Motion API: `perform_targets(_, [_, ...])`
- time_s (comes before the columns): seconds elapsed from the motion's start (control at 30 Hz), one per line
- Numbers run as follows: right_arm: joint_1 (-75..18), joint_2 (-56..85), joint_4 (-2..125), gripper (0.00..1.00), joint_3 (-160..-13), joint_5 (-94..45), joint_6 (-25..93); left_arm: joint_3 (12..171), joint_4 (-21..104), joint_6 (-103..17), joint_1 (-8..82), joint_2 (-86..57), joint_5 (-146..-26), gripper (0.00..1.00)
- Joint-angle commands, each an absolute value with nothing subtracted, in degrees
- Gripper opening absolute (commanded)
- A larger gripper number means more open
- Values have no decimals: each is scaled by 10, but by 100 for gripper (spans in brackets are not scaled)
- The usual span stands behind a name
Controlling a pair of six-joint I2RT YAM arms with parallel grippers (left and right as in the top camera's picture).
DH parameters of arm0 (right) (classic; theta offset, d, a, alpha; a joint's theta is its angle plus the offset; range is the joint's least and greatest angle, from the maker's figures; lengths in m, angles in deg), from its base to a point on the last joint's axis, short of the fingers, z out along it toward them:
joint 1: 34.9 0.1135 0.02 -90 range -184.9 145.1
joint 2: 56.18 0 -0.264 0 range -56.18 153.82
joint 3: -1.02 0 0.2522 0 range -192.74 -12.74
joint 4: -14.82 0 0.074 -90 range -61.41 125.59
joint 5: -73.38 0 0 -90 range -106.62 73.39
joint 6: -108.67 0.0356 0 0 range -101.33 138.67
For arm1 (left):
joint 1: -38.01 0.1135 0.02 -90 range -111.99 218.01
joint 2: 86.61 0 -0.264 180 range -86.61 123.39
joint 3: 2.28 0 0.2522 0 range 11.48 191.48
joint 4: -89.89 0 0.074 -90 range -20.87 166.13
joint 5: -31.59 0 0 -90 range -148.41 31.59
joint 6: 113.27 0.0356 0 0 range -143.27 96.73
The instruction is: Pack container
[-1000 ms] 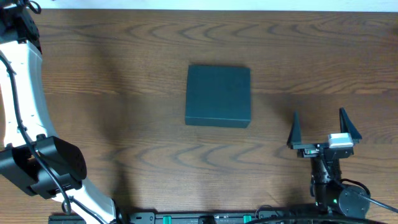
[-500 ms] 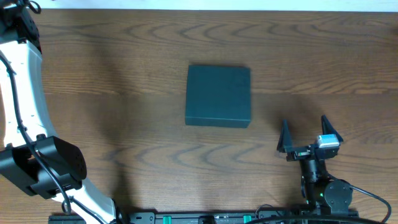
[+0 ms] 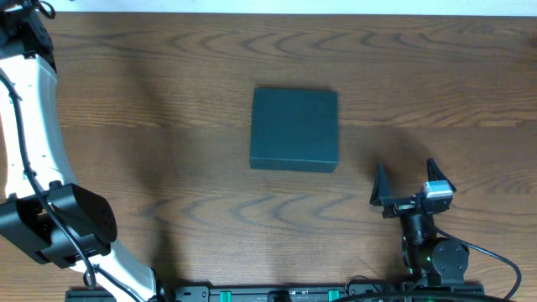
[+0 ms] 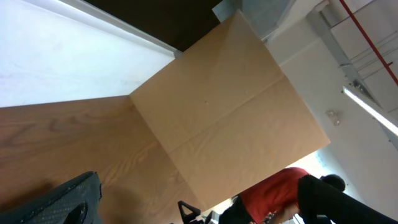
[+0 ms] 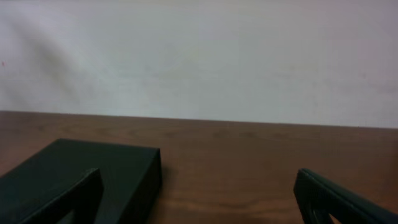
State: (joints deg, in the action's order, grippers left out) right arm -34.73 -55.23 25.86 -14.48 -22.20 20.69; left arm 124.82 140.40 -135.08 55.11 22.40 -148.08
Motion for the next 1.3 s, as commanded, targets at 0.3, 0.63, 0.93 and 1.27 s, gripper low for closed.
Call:
perform_targets(0.3, [-354, -559, 263, 99, -130, -200, 243, 1252, 1407, -1343, 552, 227, -1484, 98])
perform_targets(0.63, [-358, -559, 297, 99, -130, -150, 289, 1252, 1407, -1343, 552, 227, -1484, 99])
perform_targets(0.93, [-358, -559, 298, 99, -130, -187, 205, 1252, 1407, -1343, 552, 227, -1484, 99])
perform_targets(1.27, [-354, -559, 299, 99, -130, -216, 158, 1252, 1407, -1343, 552, 227, -1484, 99])
